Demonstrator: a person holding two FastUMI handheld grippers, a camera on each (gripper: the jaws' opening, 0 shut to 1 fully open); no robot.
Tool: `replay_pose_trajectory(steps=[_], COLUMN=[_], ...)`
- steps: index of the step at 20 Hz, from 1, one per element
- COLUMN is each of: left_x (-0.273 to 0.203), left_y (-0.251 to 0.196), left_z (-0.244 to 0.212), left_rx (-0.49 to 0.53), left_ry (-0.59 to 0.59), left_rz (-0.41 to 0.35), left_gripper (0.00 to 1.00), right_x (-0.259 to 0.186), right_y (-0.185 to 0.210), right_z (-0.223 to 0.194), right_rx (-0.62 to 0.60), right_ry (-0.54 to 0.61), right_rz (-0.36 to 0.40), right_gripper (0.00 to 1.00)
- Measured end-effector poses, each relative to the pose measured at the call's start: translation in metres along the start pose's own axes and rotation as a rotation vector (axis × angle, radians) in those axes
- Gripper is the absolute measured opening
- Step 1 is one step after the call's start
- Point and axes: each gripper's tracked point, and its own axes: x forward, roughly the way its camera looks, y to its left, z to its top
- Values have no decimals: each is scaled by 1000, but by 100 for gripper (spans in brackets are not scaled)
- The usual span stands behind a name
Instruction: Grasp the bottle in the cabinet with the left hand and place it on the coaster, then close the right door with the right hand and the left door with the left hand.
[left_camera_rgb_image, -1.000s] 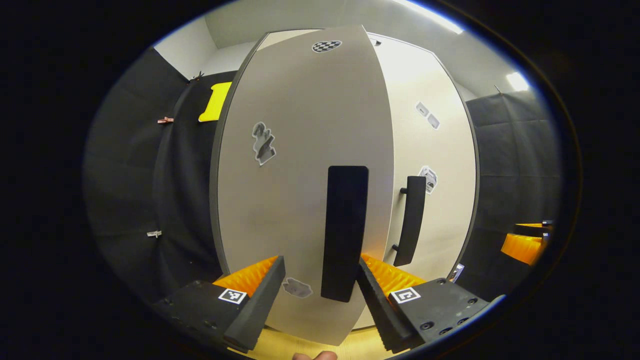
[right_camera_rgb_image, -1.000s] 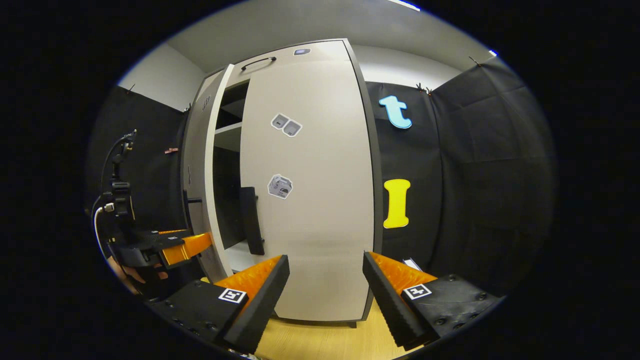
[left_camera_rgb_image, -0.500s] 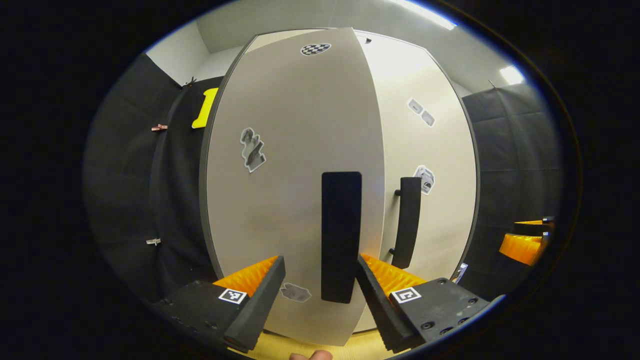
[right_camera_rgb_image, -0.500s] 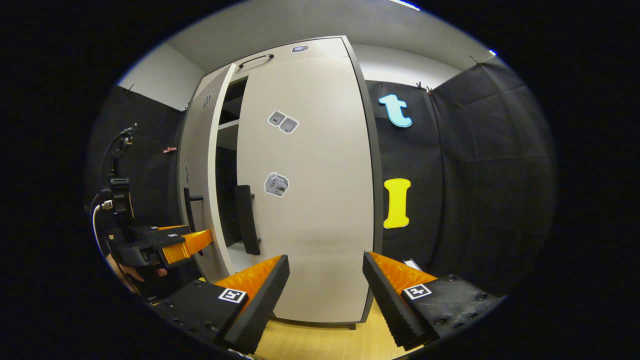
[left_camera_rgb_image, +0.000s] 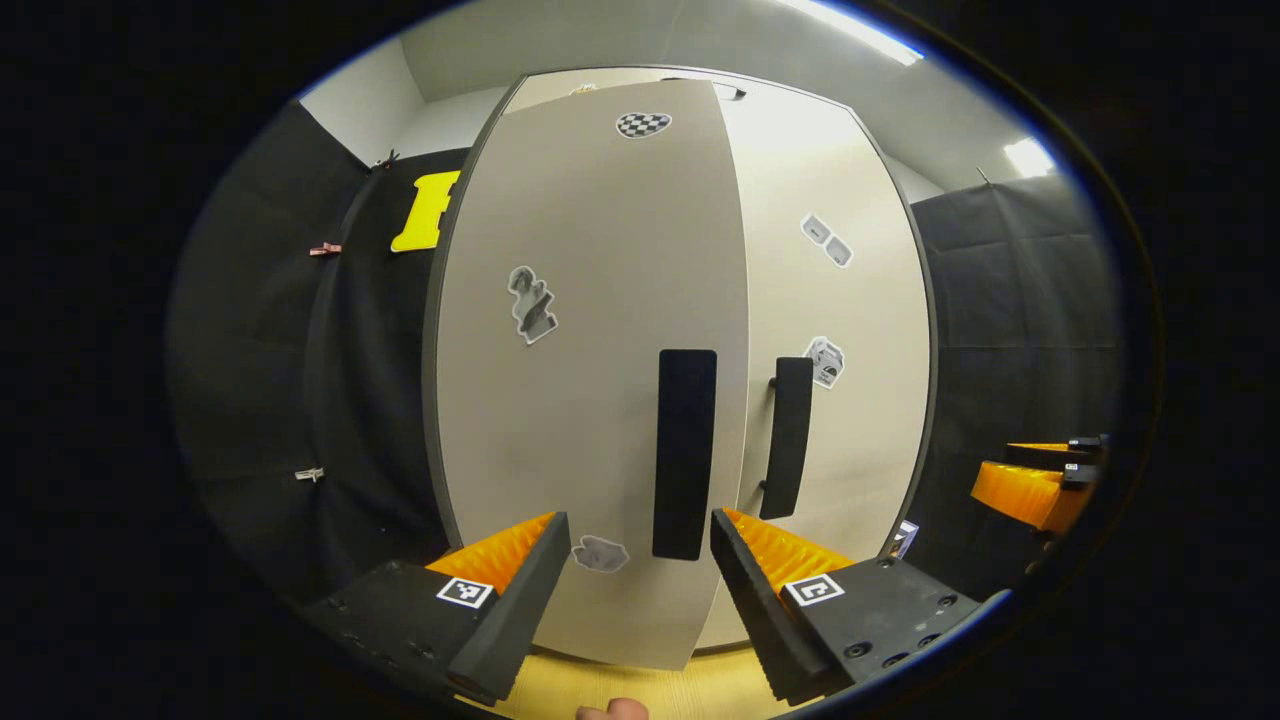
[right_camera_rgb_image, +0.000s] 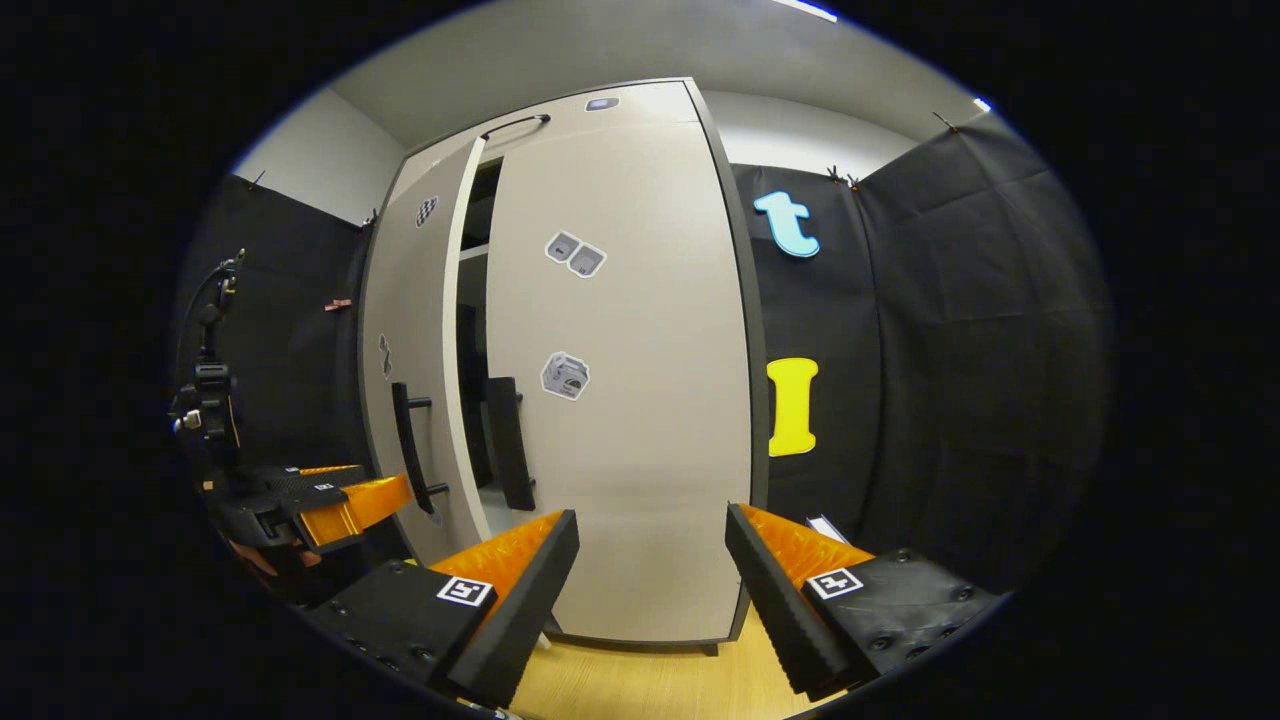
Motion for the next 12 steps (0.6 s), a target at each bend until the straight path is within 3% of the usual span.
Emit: replay_pose_trajectory(steps=[12], left_x=[-55], left_y=[29], left_z=[-2], left_rx=[-1], left_ry=[16], left_rz=[16], left_gripper=[90], right_x=[-24], right_y=[34], right_z=[7], right_rx=[-1], right_ry=[-19], right_rz=[18], right_gripper=[98])
